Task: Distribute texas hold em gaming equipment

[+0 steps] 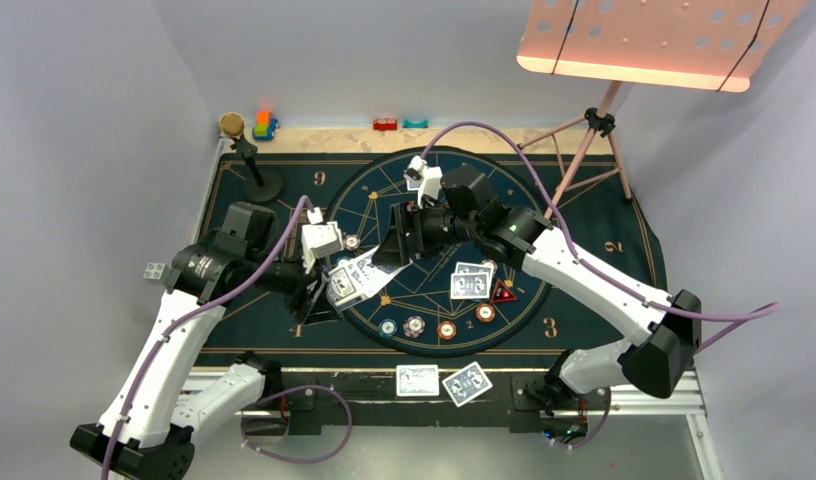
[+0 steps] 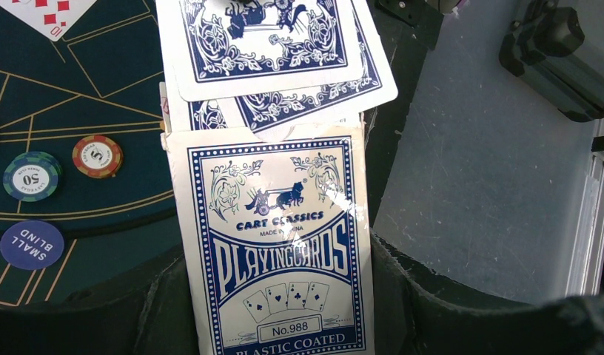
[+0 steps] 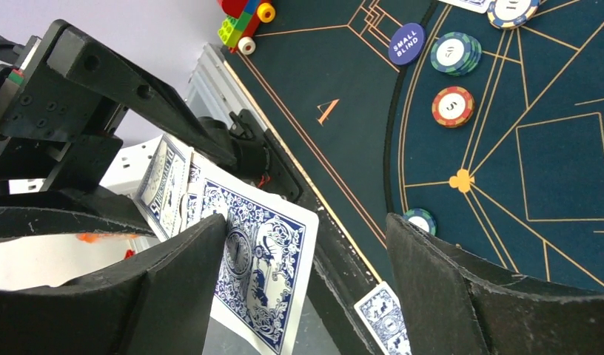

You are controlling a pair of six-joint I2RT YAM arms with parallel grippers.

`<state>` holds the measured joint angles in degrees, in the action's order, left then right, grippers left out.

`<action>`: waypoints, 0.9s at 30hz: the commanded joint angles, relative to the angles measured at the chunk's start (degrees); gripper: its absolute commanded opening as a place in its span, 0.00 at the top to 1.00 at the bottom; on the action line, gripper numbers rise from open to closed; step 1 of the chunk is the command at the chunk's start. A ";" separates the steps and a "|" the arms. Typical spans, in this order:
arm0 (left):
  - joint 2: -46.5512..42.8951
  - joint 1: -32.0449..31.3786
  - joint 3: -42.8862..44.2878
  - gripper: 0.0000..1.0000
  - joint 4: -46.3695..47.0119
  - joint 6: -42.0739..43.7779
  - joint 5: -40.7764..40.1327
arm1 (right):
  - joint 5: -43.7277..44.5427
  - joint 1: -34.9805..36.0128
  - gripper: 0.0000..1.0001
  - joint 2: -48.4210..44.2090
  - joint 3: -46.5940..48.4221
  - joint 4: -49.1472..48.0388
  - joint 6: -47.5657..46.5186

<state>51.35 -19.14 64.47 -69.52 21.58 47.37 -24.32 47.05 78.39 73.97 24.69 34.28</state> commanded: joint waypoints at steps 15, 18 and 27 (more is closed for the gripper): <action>-1.36 0.26 1.45 1.00 0.91 -0.75 2.81 | 9.46 0.15 0.34 -1.22 4.56 1.68 -2.72; -1.47 0.24 1.37 1.00 0.81 -0.75 2.81 | 10.51 0.20 0.38 -1.61 4.62 1.70 -2.94; -1.37 0.27 1.21 1.00 0.98 -0.56 2.56 | 11.04 0.41 0.43 -3.69 5.09 0.34 -3.21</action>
<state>50.70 -19.14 64.47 -70.02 21.54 47.37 -14.61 47.20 77.54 76.55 26.22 32.29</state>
